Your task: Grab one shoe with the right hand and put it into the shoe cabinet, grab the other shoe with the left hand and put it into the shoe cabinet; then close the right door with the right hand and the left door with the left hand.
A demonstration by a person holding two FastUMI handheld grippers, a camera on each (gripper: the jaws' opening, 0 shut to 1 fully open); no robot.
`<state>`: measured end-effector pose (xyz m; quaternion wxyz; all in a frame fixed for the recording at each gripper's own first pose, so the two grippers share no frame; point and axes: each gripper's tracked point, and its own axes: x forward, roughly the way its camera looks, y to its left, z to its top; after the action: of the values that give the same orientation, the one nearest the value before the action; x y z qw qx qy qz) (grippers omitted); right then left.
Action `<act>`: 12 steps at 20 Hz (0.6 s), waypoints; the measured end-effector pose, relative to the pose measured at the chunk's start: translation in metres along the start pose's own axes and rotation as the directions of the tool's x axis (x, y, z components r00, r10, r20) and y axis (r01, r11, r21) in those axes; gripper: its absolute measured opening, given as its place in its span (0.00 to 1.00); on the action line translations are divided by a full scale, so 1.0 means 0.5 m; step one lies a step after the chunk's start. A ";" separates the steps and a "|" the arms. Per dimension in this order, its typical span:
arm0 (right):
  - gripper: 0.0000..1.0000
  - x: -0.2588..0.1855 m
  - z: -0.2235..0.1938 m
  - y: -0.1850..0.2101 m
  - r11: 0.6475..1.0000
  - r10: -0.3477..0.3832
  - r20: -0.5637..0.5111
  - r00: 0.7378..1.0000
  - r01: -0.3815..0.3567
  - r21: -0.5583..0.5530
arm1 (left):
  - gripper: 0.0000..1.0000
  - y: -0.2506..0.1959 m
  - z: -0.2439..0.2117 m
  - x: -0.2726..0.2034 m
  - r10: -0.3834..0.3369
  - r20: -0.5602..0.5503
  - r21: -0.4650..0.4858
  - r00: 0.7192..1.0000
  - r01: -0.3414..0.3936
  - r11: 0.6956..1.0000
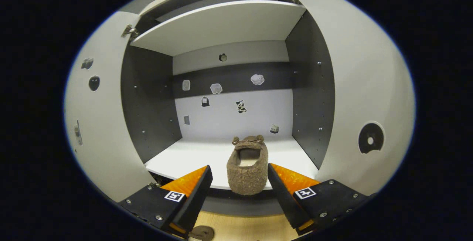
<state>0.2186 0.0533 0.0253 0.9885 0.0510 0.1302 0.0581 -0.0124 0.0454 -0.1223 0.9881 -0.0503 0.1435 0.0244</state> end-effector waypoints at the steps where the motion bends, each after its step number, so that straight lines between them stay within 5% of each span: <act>1: 0.92 -0.031 -0.005 -0.005 0.999 -0.011 0.038 0.999 0.013 -0.038 | 0.97 0.005 -0.016 0.004 0.004 -0.023 0.013 1.000 -0.004 1.000; 7: 0.92 -0.196 -0.061 -0.002 0.990 -0.012 0.170 0.985 0.036 -0.139 | 0.97 0.002 -0.178 0.011 -0.040 -0.237 0.047 0.971 0.053 0.998; 12: 0.93 -0.275 -0.178 -0.022 0.991 -0.045 0.087 0.995 0.055 -0.122 | 0.97 0.009 -0.330 0.019 -0.033 -0.413 0.024 0.910 0.047 0.999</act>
<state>0.0644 0.0324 -0.0269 0.9955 -0.0117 0.0861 0.0390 -0.0501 0.0326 -0.2826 0.9366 -0.0408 0.3479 -0.0096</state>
